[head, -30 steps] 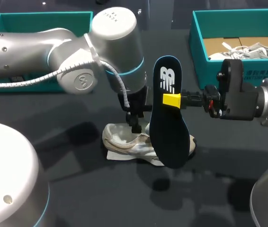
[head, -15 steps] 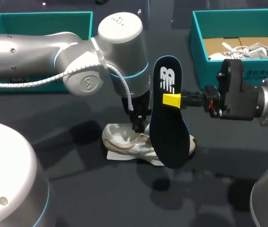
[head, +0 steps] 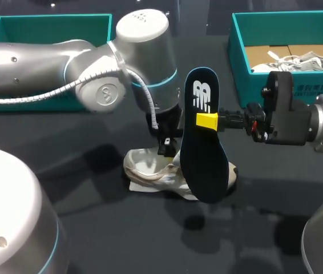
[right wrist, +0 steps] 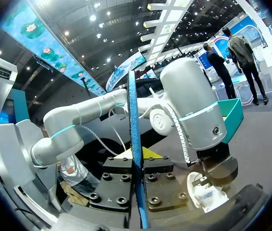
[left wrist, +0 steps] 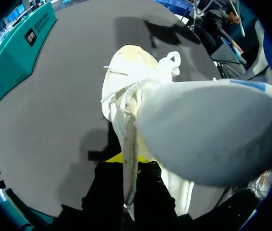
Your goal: Take the shoe out of the shoebox, open the shoe tongue, remove and reinsert the insole, then place the shoe into the shoebox
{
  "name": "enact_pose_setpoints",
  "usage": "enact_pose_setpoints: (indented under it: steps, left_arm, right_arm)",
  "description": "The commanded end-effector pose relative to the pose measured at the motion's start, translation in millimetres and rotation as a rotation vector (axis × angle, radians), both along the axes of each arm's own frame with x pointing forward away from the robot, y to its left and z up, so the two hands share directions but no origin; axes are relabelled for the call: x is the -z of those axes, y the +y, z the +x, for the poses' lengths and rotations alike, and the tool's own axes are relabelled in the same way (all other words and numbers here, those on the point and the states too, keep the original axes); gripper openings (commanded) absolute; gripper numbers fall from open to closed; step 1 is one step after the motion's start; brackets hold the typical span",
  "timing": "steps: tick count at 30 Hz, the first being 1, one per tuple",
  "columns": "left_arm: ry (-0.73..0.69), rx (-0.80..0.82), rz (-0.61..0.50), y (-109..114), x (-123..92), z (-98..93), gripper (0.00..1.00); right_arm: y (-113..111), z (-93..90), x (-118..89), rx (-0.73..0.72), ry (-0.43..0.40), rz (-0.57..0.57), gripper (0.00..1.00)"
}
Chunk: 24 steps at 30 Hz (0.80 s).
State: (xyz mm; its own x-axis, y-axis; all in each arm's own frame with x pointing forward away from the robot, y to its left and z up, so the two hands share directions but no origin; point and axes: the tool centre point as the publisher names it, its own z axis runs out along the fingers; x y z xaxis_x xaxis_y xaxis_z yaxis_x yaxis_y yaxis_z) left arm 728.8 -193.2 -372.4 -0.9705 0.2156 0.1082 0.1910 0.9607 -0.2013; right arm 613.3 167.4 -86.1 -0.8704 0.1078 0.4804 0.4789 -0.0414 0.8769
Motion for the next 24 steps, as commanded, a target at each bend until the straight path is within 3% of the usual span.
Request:
enact_pose_setpoints:
  steps: [1,8,11,24]
  left_arm:
    - [0.035,0.042,-0.018,9,-13,3.2,0.00]
    - [0.042,0.184,-0.020,14,-32,-3.3,0.00]
    - [0.029,0.322,-0.064,14,-46,-7.2,0.00]
    - [0.029,0.322,-0.064,14,-46,-7.2,0.00]
  right_arm:
    - [0,-1.7,0,0.003,0.001,-0.002,0.00]
    - [0,-1.7,0,0.003,0.001,-0.002,0.00]
    - [0,-1.7,0,0.003,0.001,-0.002,0.00]
    - [0,-1.7,0,0.003,0.001,-0.002,0.00]
